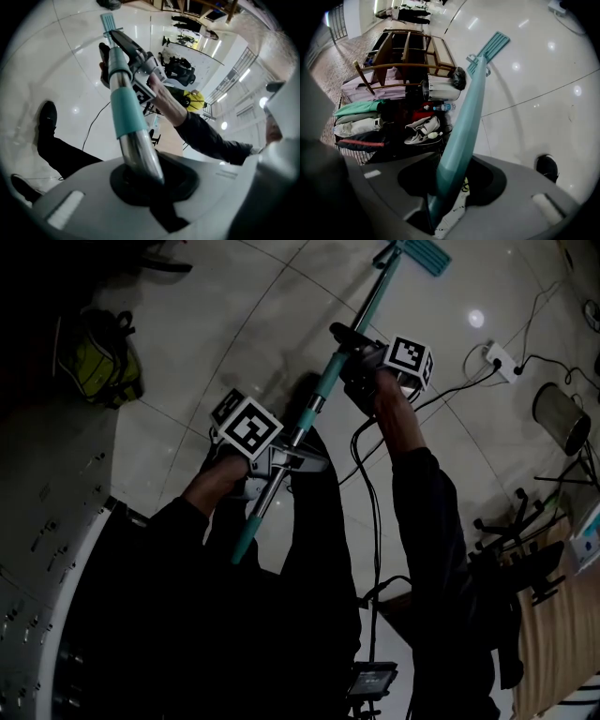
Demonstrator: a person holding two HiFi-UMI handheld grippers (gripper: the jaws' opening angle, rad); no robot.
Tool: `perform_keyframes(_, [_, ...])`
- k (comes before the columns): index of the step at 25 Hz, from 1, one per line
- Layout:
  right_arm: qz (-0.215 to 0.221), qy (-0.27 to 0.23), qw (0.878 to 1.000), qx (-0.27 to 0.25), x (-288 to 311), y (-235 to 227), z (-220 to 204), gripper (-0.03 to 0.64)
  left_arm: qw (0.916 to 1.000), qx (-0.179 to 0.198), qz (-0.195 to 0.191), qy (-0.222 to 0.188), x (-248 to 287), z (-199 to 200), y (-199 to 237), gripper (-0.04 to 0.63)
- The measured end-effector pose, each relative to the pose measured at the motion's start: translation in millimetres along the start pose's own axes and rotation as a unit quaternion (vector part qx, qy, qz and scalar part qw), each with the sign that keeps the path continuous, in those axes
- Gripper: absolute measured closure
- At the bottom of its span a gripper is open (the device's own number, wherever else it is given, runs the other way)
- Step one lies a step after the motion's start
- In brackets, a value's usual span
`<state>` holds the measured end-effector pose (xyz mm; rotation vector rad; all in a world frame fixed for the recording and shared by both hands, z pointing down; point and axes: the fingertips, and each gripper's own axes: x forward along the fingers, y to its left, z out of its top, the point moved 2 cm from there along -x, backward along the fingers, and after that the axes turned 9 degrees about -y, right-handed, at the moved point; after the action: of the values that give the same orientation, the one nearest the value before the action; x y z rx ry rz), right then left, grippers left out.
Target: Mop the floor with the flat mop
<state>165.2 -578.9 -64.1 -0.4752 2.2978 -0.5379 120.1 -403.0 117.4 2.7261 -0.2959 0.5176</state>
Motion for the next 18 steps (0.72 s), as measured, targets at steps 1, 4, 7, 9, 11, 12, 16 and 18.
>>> perform_keyframes(1, [0.004, -0.002, 1.000, 0.001, -2.7, 2.3, -2.8, 0.449, 1.0000, 0.000, -0.005, -0.002, -0.2, -3.7, -3.3, 0.569])
perform_keyframes(4, [0.012, 0.000, 1.000, -0.002, -12.3, 8.1, -25.9, 0.448, 1.0000, 0.001, -0.006, 0.002, -8.5, -29.8, -8.1, 0.568])
perform_keyframes(7, [0.014, 0.011, 1.000, -0.009, -21.2, 11.8, -72.0, 0.448, 0.9998, 0.012, 0.009, 0.011, -27.6, -74.8, -3.7, 0.569])
perform_keyframes(9, [0.019, 0.021, 1.000, -0.001, -25.8, 13.8, -111.1, 0.448, 0.9994, 0.017, 0.021, 0.022, -42.4, -111.5, 2.3, 0.569])
perform_keyframes(11, [0.020, 0.028, 0.999, 0.004, -30.8, 12.2, -152.2, 0.448, 0.9987, 0.021, 0.033, 0.032, -57.3, -149.9, 9.7, 0.569])
perform_keyframes(12, [0.019, 0.030, 0.999, 0.006, -33.5, 10.4, -173.4, 0.448, 0.9985, 0.021, 0.036, 0.036, -64.6, -169.3, 13.3, 0.569])
perform_keyframes(16, [0.018, 0.040, 0.999, 0.019, -39.5, 0.3, -261.1, 0.449, 0.9987, 0.008, 0.032, 0.038, -93.3, -246.7, 24.2, 0.563])
perform_keyframes(18, [0.019, 0.046, 0.999, 0.022, -37.8, -5.8, -303.0, 0.449, 0.9986, 0.004, 0.034, 0.039, -109.0, -283.1, 36.0, 0.563])
